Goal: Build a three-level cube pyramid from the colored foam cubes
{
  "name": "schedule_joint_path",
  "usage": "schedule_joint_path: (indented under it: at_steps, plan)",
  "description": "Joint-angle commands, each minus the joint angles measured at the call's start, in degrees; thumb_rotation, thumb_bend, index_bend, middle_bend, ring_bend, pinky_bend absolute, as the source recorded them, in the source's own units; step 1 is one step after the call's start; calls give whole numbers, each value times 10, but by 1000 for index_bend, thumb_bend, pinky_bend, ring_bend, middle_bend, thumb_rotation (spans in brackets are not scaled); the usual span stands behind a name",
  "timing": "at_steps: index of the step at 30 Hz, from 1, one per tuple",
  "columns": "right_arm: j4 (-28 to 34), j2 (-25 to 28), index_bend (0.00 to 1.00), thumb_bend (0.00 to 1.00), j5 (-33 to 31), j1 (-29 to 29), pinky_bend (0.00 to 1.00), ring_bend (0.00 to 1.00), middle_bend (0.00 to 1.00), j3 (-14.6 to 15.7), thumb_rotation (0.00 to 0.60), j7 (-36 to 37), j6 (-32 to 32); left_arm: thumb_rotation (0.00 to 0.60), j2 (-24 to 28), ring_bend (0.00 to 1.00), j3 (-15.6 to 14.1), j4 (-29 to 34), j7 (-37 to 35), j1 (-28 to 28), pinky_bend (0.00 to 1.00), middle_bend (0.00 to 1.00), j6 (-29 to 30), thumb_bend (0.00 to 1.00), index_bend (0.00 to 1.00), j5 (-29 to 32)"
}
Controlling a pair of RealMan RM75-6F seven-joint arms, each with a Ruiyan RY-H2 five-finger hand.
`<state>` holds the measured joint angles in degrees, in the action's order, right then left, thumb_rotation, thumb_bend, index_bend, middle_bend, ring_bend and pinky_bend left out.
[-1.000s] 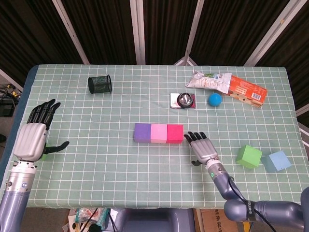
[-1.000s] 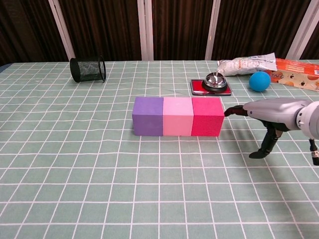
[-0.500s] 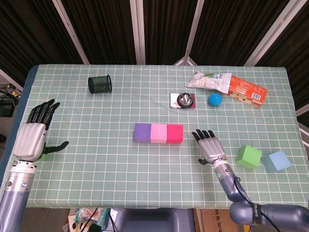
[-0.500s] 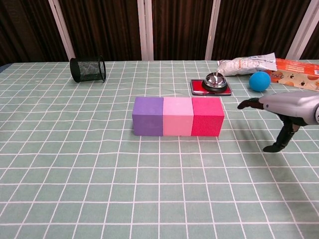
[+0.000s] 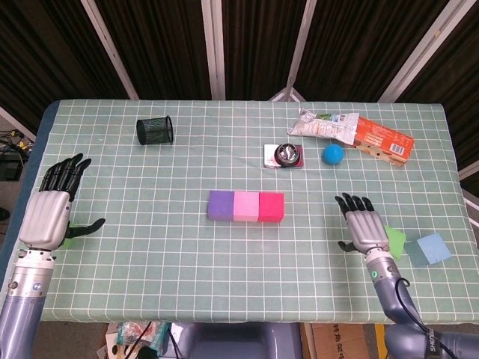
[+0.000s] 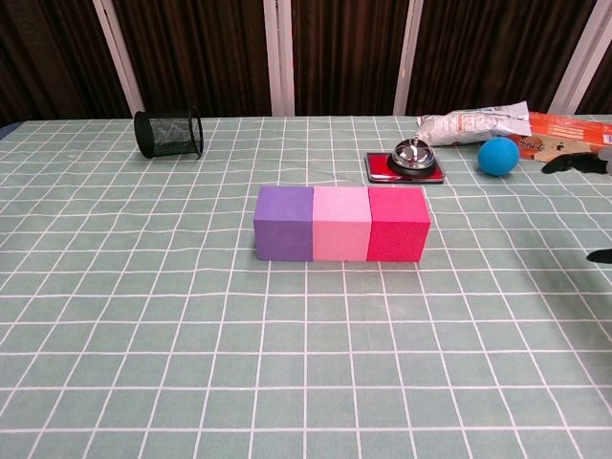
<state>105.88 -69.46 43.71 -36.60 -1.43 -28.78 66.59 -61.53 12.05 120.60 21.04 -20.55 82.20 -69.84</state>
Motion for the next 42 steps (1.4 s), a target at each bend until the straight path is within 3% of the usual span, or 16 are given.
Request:
schedule_joint_path:
  at_steps: [1,13,25,31,42]
  plan:
    - [9,15,0,253,8,13,20,2,0,7,600,7,2,600,-1,0,0,2,3,0,0,0,2,109,0,-1]
    - [-22,48,0,253,-29,48,20,2,0,21,600,16,-16,600,2,0,-1,10,12,1,0,0,5,109,0,-5]
    - [-55,45,0,253,-50,65,20,14,36,22,600,22,-45,600,4,0,-3,17,15,3,0,0,8,109,0,-14]
    - [-64,36,0,253,-42,70,20,69,122,18,600,25,-48,600,2,0,-4,16,17,2,0,0,5,109,0,-12]
    - [-114,6,0,253,-42,74,20,319,403,14,600,21,-62,600,1,0,-3,14,17,1,0,0,3,109,0,-7]
